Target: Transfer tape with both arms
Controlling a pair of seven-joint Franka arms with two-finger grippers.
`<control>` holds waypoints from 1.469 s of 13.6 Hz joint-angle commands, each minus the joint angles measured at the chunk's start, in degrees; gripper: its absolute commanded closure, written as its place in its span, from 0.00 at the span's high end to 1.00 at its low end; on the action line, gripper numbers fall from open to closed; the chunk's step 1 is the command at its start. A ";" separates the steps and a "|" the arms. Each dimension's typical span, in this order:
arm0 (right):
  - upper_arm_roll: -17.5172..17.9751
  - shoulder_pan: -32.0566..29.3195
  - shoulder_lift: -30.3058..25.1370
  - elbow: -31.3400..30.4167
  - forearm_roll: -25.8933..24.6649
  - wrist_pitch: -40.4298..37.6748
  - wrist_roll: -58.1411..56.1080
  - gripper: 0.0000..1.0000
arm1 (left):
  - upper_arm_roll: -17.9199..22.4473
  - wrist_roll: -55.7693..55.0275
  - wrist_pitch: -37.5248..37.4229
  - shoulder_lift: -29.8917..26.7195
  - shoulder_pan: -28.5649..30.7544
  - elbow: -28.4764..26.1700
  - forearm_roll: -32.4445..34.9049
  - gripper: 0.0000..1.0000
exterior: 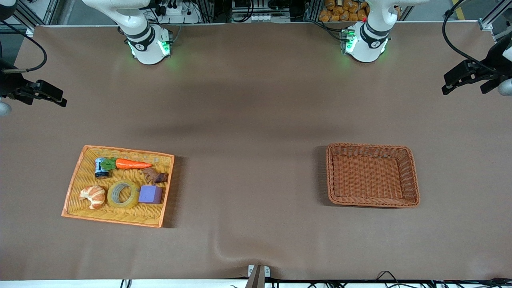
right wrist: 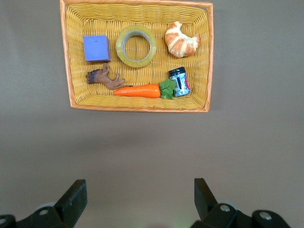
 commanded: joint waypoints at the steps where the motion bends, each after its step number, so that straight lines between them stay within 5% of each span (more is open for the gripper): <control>1: 0.45 -0.82 -0.95 -0.36 0.57 -0.47 0.33 1.00 | -0.37 1.51 -0.63 -0.90 0.15 -0.09 1.42 1.00; 20: 0.63 0.32 2.99 -0.71 0.92 3.29 0.77 1.00 | 0.51 1.86 -0.54 0.33 0.15 0.35 1.33 1.00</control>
